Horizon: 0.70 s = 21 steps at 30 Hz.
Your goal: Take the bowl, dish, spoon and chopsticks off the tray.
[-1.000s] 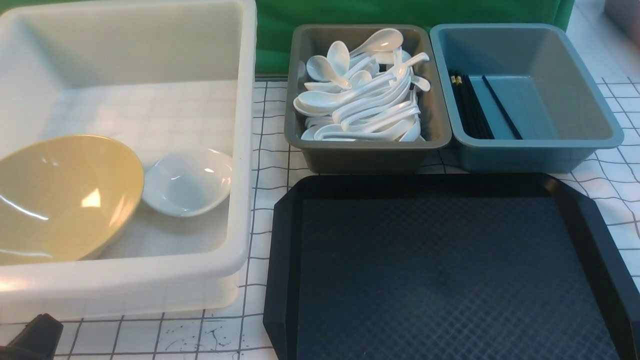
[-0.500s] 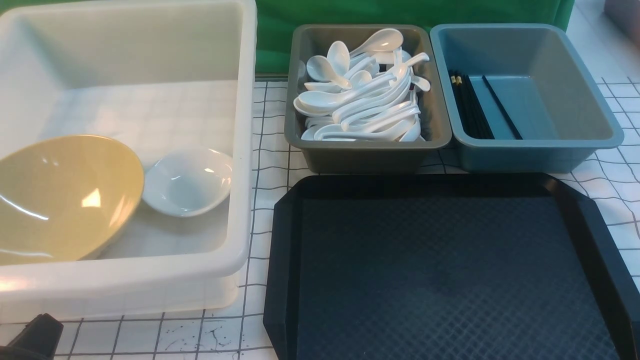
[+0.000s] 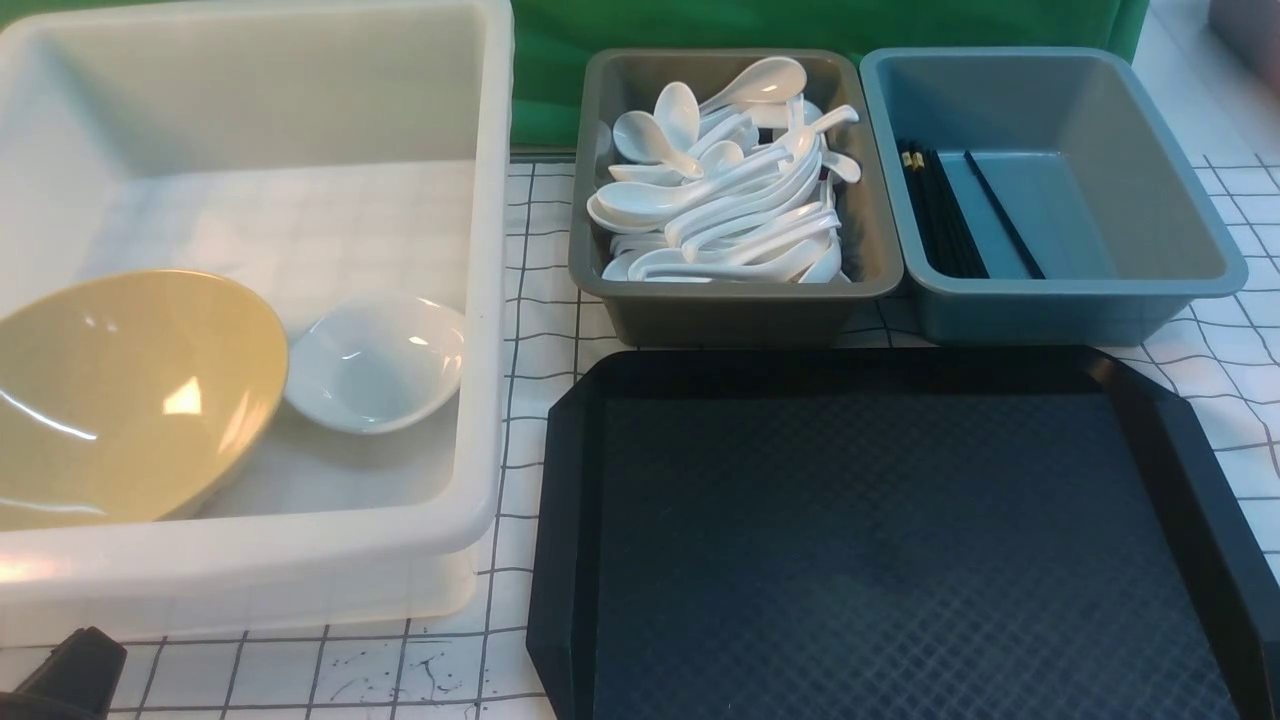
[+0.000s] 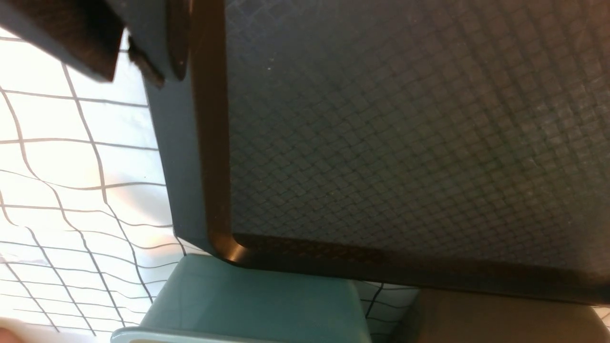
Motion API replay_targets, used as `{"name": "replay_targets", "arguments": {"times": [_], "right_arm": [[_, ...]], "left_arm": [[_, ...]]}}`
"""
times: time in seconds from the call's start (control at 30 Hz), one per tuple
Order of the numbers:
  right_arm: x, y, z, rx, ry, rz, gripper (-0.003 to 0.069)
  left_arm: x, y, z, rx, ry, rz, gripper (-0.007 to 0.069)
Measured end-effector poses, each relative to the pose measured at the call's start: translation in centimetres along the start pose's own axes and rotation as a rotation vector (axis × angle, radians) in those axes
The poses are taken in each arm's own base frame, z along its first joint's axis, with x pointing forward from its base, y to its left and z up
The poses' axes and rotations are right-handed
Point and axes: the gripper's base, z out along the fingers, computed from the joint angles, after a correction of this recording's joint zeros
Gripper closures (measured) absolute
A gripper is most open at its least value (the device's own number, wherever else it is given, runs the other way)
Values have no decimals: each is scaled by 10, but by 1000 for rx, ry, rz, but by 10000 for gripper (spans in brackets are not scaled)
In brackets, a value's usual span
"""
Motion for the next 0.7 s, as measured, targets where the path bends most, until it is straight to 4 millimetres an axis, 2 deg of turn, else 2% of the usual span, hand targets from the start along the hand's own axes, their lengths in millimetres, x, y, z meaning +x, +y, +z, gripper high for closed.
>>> {"name": "replay_targets", "arguments": {"times": [0.7], "right_arm": [[0, 0, 0, 0, 0, 0, 489]], "left_arm": [[0, 0, 0, 0, 0, 0, 625]]}}
